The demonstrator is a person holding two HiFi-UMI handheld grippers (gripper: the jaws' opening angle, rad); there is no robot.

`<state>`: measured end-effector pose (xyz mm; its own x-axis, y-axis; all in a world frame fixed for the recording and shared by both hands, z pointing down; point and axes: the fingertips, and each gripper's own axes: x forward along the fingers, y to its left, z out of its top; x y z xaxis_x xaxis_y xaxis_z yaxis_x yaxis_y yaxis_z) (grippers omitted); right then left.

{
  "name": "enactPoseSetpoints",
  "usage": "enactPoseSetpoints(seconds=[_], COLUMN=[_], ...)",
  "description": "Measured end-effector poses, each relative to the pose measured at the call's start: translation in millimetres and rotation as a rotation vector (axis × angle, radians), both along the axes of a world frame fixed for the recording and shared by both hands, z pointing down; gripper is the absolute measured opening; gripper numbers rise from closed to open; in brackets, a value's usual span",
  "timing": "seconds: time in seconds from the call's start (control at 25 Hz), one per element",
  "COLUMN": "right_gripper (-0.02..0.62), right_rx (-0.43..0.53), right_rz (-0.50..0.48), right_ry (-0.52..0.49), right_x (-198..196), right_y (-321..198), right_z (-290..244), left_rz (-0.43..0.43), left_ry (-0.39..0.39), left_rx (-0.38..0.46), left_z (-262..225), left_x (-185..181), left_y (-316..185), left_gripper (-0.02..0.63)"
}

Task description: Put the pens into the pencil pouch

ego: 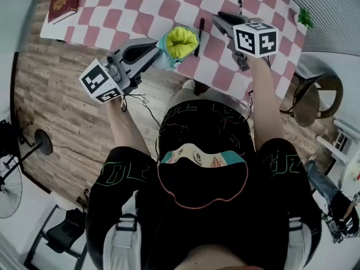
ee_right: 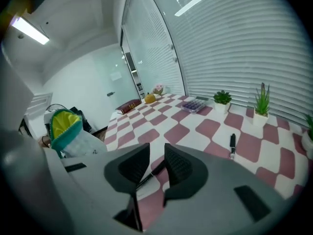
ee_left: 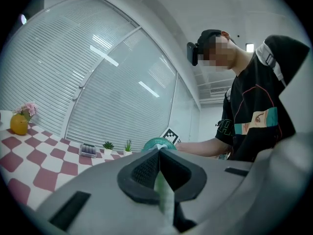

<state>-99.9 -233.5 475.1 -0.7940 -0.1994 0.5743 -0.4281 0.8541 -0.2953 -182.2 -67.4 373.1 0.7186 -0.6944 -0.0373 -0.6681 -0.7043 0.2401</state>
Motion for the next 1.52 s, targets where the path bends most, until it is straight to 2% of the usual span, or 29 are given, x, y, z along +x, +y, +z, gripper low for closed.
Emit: enactPoseSetpoints(seconds=[0.36, 0.44, 0.72, 1.08, 1.36, 1.52], right_gripper=[0.084, 0.104, 0.121, 0.112, 0.074, 0.066], right_rx=[-0.109, -0.123, -0.195, -0.162, -0.16, -0.165], right_rz=[0.029, 0.036, 0.077, 0.085, 0.069, 0.066], right_ry=[0.217, 0.243, 0.282, 0.379, 0.372, 0.336], right_x=[-29, -30, -40, -44, -39, -44], right_y=[0, -3, 0, -1, 6, 4], right_z=[68, 77, 98, 105, 104, 100], left_rz=[-0.076, -0.083, -0.077, -0.056, -0.053, -0.058], left_ry=[0.039, 0.044, 0.063, 0.07, 0.064, 0.065], left_rx=[0.011, 0.014, 0.029, 0.026, 0.019, 0.017], left_z=[6, 5, 3, 7, 10, 12], left_x=[-22, -23, -24, -26, -21, -25], left_y=[1, -2, 4, 1, 6, 2], left_gripper=[0.0, 0.0, 0.0, 0.0, 0.0, 0.0])
